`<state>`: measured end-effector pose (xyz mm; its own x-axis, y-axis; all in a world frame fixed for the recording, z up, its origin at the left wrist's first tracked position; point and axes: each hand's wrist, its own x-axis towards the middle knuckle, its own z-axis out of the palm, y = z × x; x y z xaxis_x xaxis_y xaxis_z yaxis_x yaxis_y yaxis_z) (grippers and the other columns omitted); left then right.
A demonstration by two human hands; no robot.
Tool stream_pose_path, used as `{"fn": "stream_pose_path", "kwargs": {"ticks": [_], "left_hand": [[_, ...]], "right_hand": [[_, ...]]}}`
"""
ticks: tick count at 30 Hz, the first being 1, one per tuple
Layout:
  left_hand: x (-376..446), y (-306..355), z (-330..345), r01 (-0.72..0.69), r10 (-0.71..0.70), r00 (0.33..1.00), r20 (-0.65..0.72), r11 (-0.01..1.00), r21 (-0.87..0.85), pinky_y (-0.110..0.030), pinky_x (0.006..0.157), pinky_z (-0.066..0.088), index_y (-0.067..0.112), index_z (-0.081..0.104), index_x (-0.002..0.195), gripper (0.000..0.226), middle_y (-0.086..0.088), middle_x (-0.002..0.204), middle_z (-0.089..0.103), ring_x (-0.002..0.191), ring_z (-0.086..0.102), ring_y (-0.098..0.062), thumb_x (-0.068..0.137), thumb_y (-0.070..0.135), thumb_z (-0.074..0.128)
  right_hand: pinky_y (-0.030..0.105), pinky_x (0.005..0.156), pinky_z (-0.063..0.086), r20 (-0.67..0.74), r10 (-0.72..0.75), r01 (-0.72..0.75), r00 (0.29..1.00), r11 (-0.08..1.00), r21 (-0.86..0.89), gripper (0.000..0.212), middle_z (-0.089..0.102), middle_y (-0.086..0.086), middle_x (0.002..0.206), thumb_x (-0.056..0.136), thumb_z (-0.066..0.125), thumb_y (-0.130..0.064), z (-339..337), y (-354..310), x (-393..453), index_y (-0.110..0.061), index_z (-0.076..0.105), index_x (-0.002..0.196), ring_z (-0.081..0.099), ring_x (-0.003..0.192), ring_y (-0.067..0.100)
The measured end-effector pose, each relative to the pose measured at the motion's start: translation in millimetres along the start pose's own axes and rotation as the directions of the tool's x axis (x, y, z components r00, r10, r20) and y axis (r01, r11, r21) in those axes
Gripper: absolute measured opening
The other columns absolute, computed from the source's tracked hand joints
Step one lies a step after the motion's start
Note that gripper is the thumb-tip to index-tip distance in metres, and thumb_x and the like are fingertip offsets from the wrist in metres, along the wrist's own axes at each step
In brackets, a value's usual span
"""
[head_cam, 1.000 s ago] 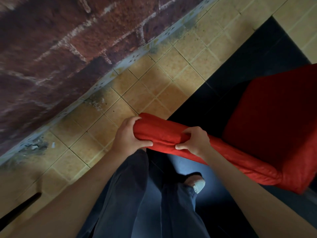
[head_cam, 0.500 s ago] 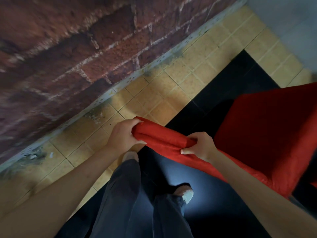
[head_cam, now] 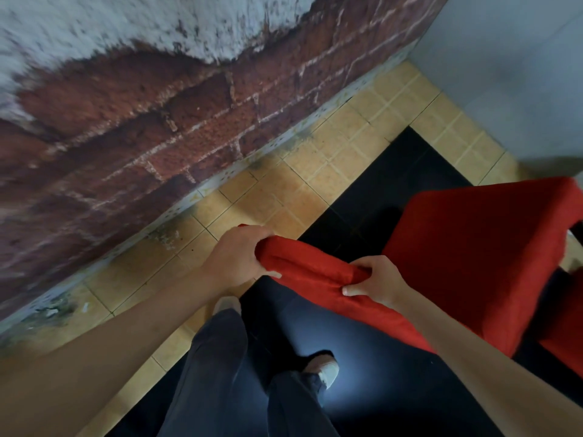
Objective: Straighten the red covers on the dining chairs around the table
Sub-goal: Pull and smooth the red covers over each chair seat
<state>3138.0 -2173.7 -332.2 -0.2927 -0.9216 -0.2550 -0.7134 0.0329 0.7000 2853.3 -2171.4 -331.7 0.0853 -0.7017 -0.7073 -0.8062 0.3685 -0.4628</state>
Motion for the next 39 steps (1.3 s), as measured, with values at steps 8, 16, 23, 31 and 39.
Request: {"fn": "stream_pose_path", "kwargs": {"ticks": [8, 16, 23, 31, 39], "left_hand": [[-2, 48, -4, -0.012, 0.001, 0.992, -0.124, 0.996, -0.085, -0.020, 0.080, 0.049, 0.013, 0.074, 0.099, 0.063, 0.000, 0.092, 0.074, 0.083, 0.066, -0.012, 0.045, 0.036, 0.095], [-6, 109, -12, -0.073, 0.063, 0.993, -0.096, 0.992, -0.103, -0.009, 0.073, 0.042, 0.019, 0.076, 0.092, 0.052, 0.005, 0.084, 0.073, 0.075, 0.059, -0.001, 0.047, 0.036, 0.094], [-17, 129, 0, 0.027, -0.032, 0.999, -0.016, 0.974, -0.225, -0.026, 0.092, 0.044, 0.038, 0.066, 0.101, 0.064, 0.020, 0.098, 0.067, 0.097, 0.058, 0.003, 0.044, 0.028, 0.095], [-21, 146, 24, 0.092, -0.093, 0.996, -0.004, 0.988, -0.127, -0.024, 0.091, 0.040, 0.046, 0.058, 0.095, 0.065, 0.024, 0.094, 0.062, 0.094, 0.057, 0.000, 0.046, 0.023, 0.094], [-26, 199, 40, 0.089, -0.093, 0.996, -0.013, 0.977, -0.195, -0.009, 0.072, 0.040, 0.045, 0.061, 0.071, 0.051, 0.025, 0.075, 0.064, 0.077, 0.059, 0.012, 0.040, 0.025, 0.096]], "right_hand": [[0.042, 0.097, 0.047, 0.014, -0.023, 0.024, 1.000, 1.000, -0.015, 0.041, 0.065, -0.011, 0.093, 0.063, 0.088, -0.020, -36, 2, -28, -0.030, 0.065, 0.095, 0.063, 0.100, 0.017], [0.044, 0.105, 0.033, -0.211, -0.096, 0.070, 0.973, 0.989, -0.127, 0.064, 0.053, -0.012, 0.101, 0.052, 0.090, -0.032, -35, 0, -76, -0.030, 0.054, 0.106, 0.052, 0.101, 0.014], [0.036, 0.094, 0.046, -0.279, -0.044, 0.040, 0.959, 0.999, -0.021, 0.061, 0.064, -0.005, 0.102, 0.052, 0.093, -0.024, -59, 16, -107, -0.021, 0.066, 0.106, 0.059, 0.105, 0.019], [0.035, 0.092, 0.045, -0.290, -0.076, 0.070, 0.954, 0.997, -0.033, 0.057, 0.062, -0.014, 0.090, 0.050, 0.095, -0.025, -95, 48, -156, -0.024, 0.068, 0.100, 0.059, 0.098, 0.013], [0.019, 0.078, 0.039, -0.313, -0.091, 0.118, 0.945, 0.991, 0.068, 0.058, 0.064, -0.013, 0.092, 0.047, 0.096, -0.018, -123, 89, -204, -0.029, 0.064, 0.093, 0.059, 0.093, 0.009]]}}
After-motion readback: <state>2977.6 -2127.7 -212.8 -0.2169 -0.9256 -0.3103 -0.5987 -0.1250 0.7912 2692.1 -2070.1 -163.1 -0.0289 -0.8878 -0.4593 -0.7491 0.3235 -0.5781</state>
